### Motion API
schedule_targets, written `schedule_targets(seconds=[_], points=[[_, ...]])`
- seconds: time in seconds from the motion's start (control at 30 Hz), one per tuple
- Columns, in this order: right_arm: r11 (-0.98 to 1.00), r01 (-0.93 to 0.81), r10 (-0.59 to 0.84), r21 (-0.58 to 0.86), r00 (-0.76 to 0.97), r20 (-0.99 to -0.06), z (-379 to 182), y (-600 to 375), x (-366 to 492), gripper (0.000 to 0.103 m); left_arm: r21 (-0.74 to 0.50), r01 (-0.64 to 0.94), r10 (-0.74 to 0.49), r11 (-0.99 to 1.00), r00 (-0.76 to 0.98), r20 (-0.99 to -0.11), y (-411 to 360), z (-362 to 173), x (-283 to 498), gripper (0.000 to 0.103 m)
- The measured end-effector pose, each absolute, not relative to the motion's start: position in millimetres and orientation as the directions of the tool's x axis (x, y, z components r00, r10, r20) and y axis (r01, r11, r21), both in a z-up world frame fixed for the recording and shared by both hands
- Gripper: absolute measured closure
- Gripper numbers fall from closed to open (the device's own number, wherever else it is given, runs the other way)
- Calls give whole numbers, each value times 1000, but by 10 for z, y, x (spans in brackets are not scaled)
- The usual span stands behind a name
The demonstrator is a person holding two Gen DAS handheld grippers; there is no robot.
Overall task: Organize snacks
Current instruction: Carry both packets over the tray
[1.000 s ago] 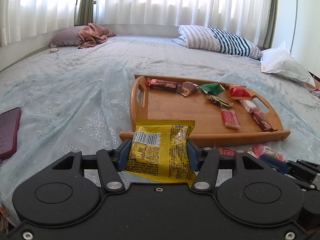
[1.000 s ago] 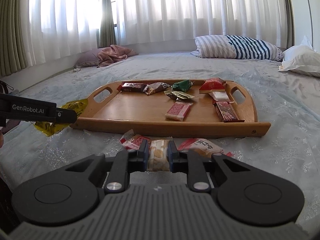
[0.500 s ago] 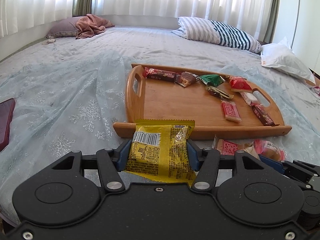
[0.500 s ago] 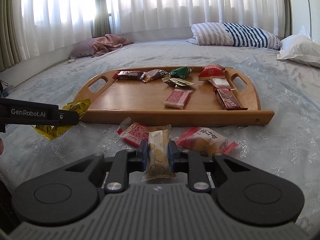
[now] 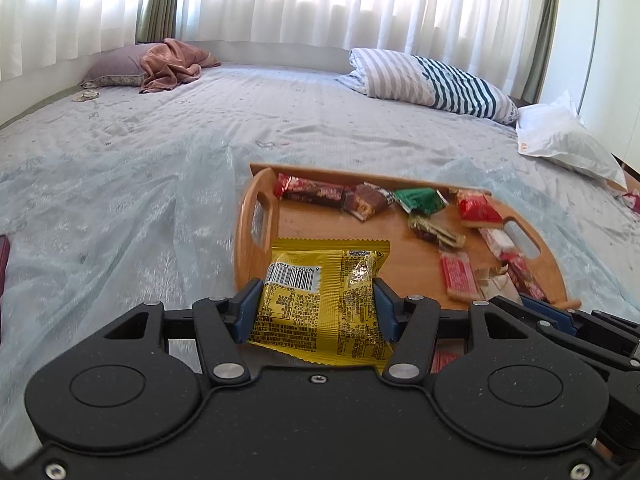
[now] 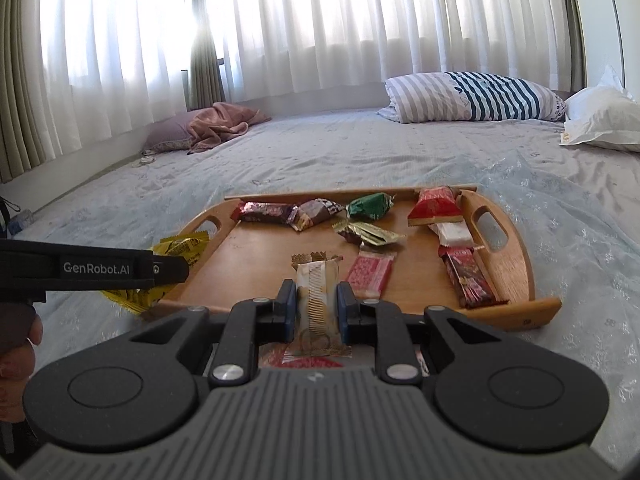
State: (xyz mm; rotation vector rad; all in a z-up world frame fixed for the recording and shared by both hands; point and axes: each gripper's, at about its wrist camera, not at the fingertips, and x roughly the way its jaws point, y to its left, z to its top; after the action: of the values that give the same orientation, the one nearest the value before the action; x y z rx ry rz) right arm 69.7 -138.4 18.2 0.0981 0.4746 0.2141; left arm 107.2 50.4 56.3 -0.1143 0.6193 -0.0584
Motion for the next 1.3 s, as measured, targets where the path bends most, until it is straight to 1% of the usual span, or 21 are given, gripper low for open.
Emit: schedule_targets(seconds=[0.2, 0.37, 0.5, 0.63, 0.93, 1.3], points=[[962, -200, 263, 185, 864, -430, 244, -1343, 1186, 79, -115, -5, -63, 993, 809, -585, 482, 596, 1555, 48], [966, -186, 248, 179, 858, -450, 180, -1284, 1605, 79, -102, -16, -48, 995, 804, -592, 451, 570, 1948, 48], [957, -177, 269, 230, 839, -472, 98, -1302, 1867, 79, -90, -27, -33, 996, 795, -606, 413, 511, 2188, 48], [961, -164, 254, 222, 841, -478, 35, -1276, 2027, 79, -86, -40, -23, 996, 777, -629, 420, 407, 2395, 48], [969, -152, 232, 195, 828, -510, -91, -1149, 2249, 79, -65, -49, -5, 997, 758, -652, 400, 245, 2644, 48], [977, -123, 199, 173, 819, -538, -160, -1112, 2333, 79, -38, -48, 11, 998, 750, -662, 376, 140, 2721, 48]])
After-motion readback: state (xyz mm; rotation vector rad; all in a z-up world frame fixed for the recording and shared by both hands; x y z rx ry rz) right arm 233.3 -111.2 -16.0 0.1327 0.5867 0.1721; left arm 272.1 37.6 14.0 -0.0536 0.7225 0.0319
